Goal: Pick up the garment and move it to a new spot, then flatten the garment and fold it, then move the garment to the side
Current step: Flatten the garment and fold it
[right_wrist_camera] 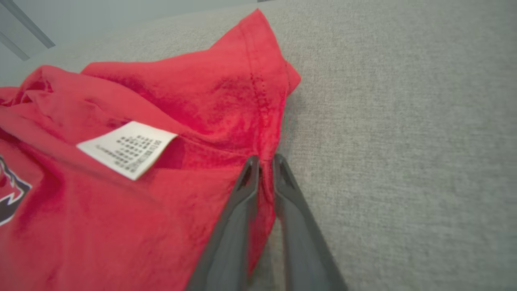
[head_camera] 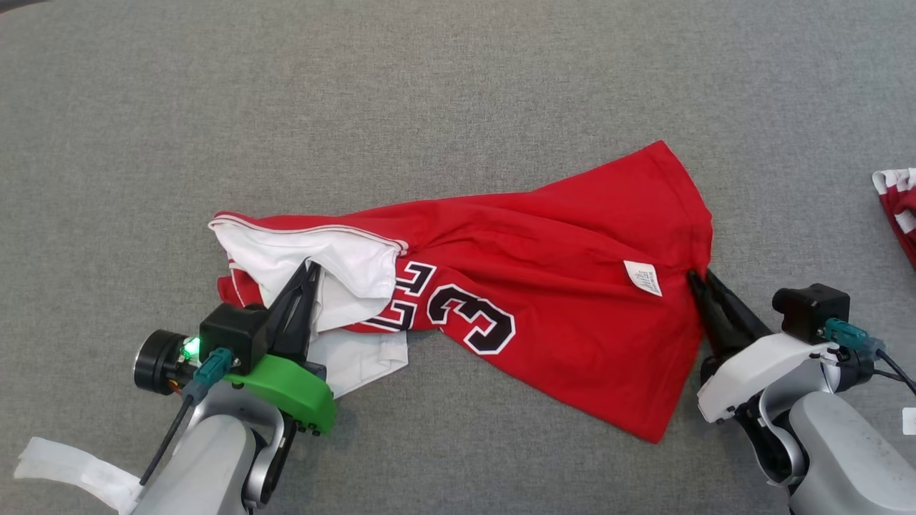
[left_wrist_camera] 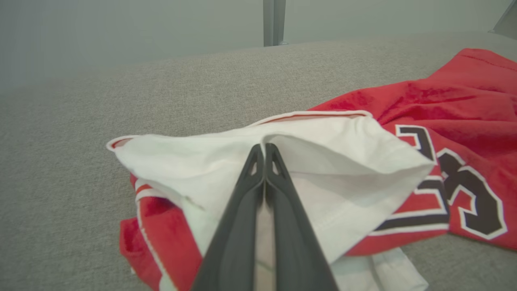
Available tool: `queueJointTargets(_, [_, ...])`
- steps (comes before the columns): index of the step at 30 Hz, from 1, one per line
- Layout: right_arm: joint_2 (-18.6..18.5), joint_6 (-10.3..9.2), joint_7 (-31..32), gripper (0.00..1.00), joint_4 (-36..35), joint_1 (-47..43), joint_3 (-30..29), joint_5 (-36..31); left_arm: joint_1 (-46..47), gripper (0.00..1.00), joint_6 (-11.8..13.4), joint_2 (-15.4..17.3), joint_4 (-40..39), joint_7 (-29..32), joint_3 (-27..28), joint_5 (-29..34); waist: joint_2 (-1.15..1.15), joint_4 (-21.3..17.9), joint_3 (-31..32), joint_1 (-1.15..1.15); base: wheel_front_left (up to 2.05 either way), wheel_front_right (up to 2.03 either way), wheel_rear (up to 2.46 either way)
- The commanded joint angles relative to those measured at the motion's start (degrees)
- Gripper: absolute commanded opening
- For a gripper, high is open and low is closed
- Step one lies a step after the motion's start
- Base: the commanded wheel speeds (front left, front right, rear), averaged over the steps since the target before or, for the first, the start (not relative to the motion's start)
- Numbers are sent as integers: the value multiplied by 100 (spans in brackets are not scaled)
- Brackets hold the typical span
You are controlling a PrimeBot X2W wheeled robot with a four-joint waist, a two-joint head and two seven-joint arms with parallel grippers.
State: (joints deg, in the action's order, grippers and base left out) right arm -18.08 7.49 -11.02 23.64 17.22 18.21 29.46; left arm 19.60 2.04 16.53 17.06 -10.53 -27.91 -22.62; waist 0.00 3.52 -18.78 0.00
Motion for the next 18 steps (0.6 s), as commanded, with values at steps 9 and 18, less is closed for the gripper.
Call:
queueJointTargets(9, [-317, 0, -127, 0, -460, -69, -26, 54, 82, 0, 53, 46, 58, -90, 28, -86, 0, -117, 107, 0, 0, 0, 0])
queueJointTargets(18, [-468, 0, 62, 0, -1605, 213, -182, 324, 238, 0, 258, 264, -555, -324, 337, 18, 0, -314, 312, 0, 0, 0, 0])
